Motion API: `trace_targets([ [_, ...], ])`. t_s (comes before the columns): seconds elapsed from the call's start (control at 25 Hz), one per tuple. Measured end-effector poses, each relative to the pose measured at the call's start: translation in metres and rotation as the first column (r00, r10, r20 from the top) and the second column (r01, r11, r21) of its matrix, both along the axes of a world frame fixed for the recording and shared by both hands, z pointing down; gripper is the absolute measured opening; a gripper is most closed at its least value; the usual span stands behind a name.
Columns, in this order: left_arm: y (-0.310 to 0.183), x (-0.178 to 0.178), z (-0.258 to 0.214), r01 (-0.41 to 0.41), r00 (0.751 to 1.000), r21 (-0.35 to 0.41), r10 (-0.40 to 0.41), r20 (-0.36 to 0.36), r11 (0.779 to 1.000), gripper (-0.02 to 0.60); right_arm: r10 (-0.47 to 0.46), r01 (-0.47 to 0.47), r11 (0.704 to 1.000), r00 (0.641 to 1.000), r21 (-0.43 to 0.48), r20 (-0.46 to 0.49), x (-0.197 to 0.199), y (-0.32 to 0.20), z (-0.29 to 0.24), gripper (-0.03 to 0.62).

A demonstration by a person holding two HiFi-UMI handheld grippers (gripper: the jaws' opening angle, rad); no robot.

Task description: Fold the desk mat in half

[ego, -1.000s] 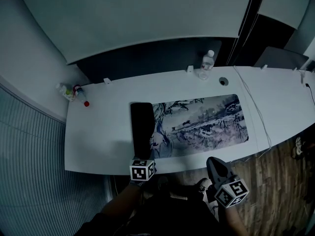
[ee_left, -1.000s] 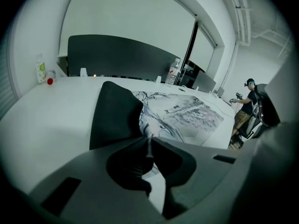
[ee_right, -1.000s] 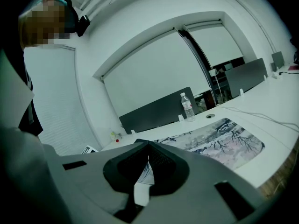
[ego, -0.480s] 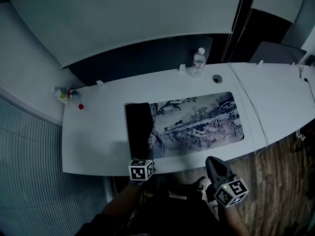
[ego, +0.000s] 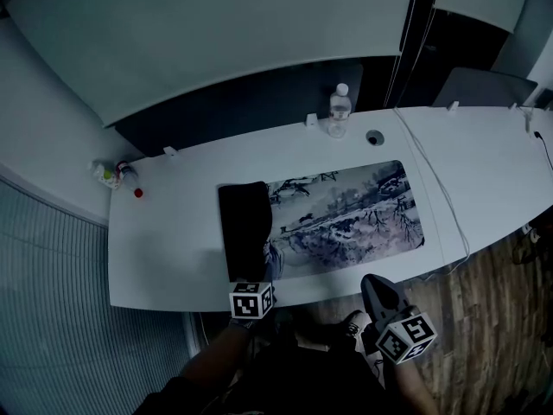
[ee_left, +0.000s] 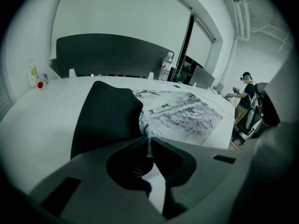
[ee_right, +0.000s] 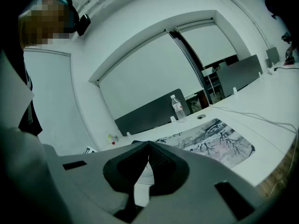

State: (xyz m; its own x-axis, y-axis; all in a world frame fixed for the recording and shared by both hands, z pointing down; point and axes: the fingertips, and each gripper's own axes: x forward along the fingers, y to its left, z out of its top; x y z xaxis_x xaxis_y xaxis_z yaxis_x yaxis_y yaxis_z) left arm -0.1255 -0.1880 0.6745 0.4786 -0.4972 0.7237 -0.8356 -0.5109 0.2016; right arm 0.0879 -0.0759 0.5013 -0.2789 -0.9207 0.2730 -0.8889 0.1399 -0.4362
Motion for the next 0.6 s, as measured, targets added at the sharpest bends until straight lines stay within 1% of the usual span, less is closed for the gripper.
trace_targets([
  [0.6,0.009,0.041,-0.004,-0.016,1.0,0.0,0.016,0.02,1.0,0.032,0.01,-0.01,1.0,1.0,0.004,0.03,0.036,0.007,-0.001,0.02],
])
